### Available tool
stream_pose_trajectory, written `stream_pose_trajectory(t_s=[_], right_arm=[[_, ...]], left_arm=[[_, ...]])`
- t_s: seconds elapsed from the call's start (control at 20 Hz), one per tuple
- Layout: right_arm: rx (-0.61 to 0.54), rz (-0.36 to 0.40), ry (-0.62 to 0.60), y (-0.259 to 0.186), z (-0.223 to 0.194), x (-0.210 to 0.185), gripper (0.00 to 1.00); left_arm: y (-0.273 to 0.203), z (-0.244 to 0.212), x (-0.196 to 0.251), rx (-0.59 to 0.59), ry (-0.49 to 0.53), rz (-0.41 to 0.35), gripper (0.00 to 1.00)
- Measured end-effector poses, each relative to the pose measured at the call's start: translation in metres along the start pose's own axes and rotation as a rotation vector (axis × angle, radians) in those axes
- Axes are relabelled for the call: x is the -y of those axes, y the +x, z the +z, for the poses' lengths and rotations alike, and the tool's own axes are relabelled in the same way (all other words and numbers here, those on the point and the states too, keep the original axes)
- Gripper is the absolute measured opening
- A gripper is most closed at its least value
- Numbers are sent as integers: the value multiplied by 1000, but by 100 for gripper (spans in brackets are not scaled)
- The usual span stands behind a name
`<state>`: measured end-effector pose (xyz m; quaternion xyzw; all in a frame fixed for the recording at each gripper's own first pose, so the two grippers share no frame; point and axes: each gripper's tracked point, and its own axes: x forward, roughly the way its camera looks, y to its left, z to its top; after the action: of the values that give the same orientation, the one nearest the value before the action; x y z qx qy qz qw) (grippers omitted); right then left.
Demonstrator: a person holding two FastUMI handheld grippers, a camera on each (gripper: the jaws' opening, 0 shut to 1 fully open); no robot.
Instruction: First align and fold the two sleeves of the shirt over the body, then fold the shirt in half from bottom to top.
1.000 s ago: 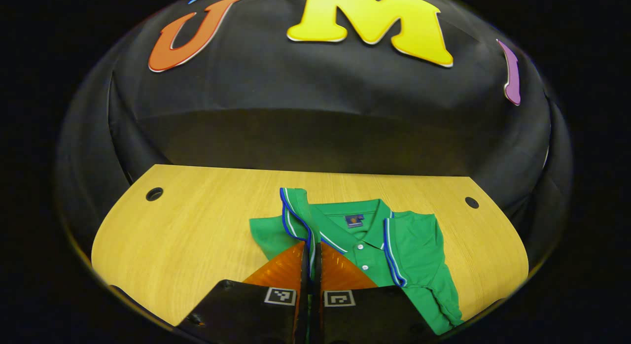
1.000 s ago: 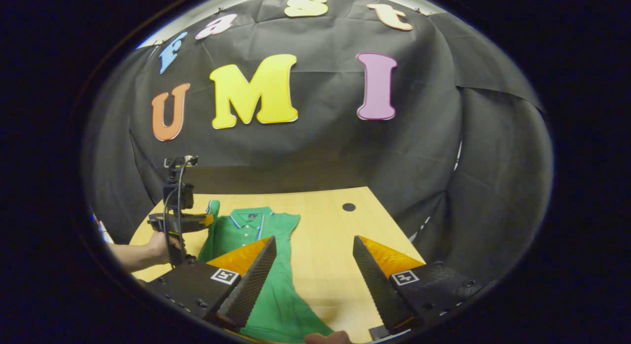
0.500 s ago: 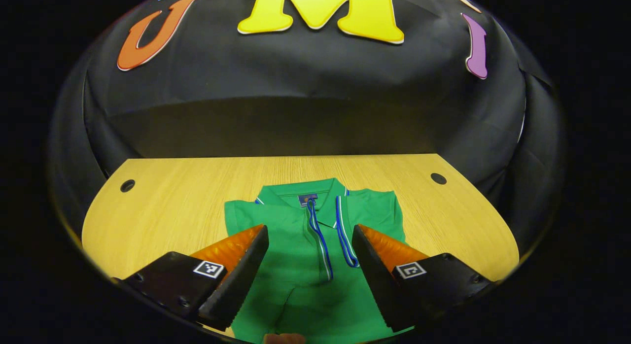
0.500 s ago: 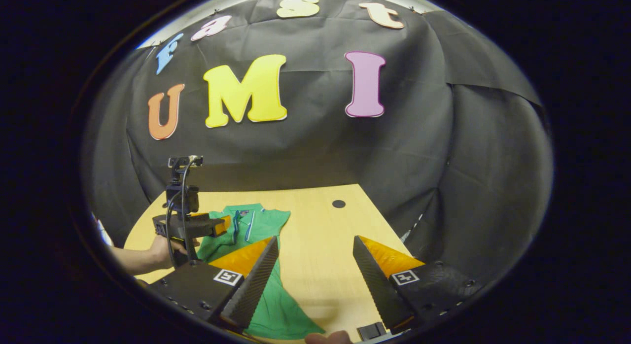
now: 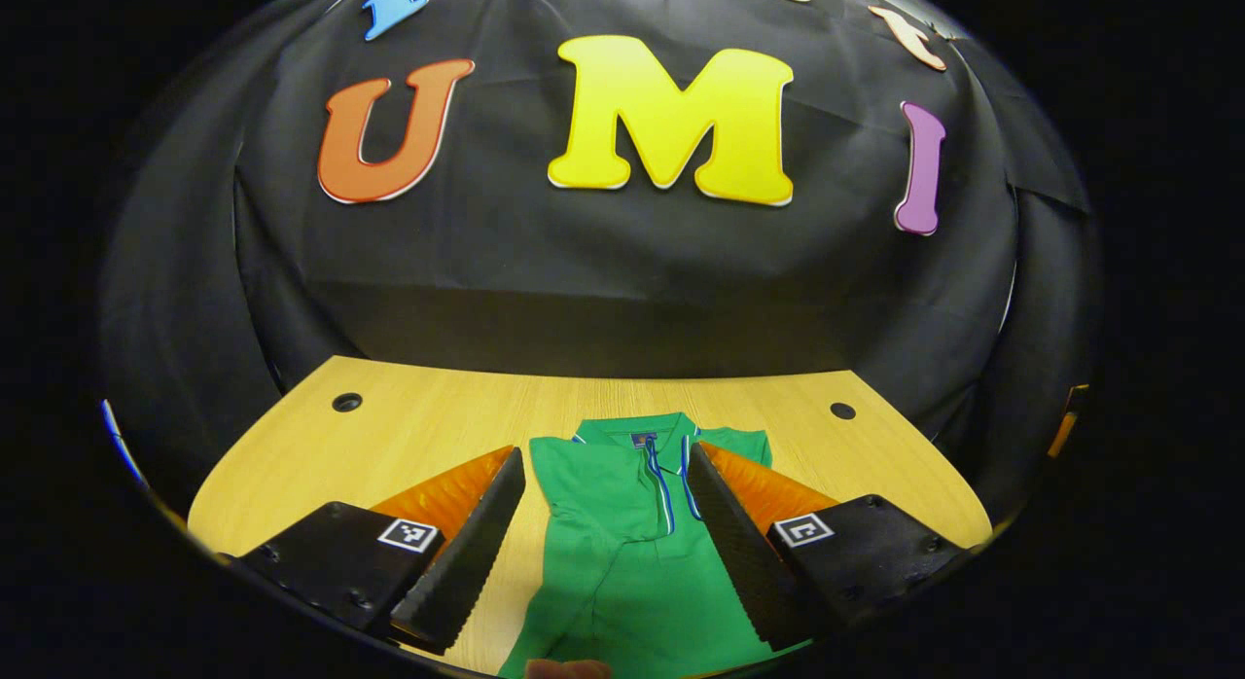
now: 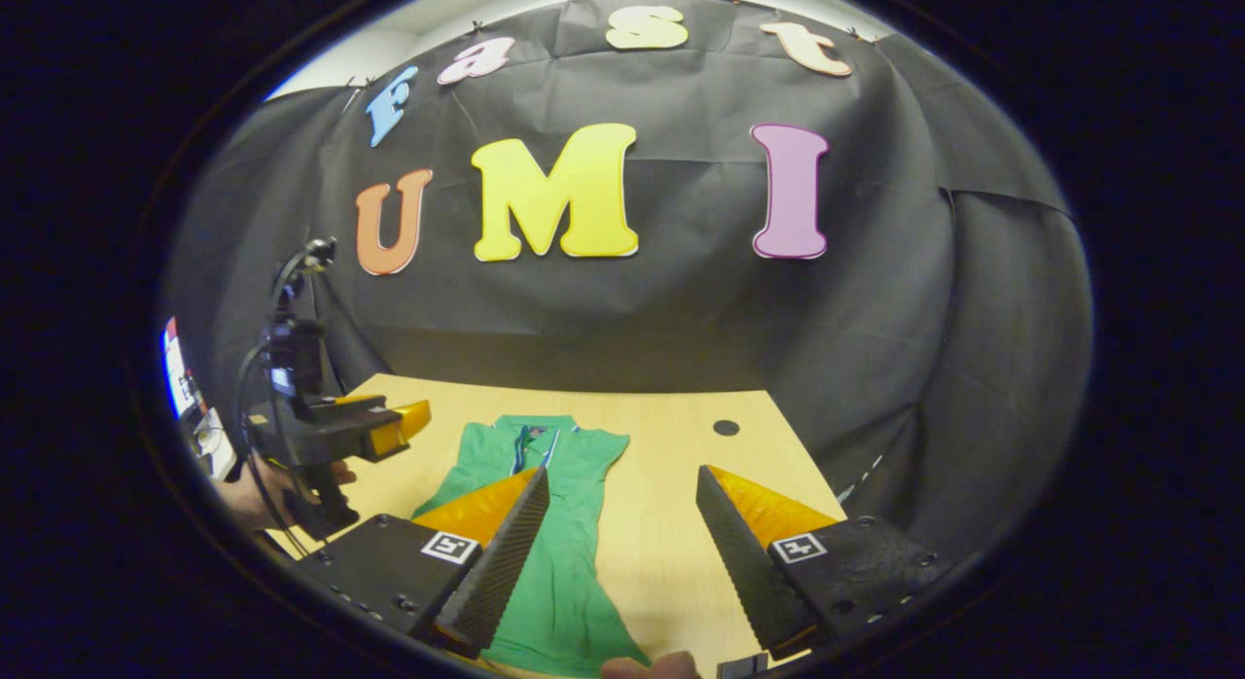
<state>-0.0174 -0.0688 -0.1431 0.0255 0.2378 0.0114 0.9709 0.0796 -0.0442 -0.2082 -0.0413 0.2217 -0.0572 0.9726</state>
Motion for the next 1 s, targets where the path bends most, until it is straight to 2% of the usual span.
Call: stream_pose_trajectory(t_s=[0.15, 0.45, 0.7, 1.0], right_arm=[[-44, 39, -30, 0, -21, -7, 93], [-144, 56, -59, -10, -73, -6, 93], [-255, 38, -76, -22, -123, 7, 94], [-466, 39, -107, -37, -201, 22, 95]], left_arm=[[-47, -1, -10, 8, 5, 0, 100], [-103, -63, -41, -111, 28, -9, 100], [-139, -140, -58, -310, 19, -40, 100], [-185, -239, -73, -605, 19, -82, 100]])
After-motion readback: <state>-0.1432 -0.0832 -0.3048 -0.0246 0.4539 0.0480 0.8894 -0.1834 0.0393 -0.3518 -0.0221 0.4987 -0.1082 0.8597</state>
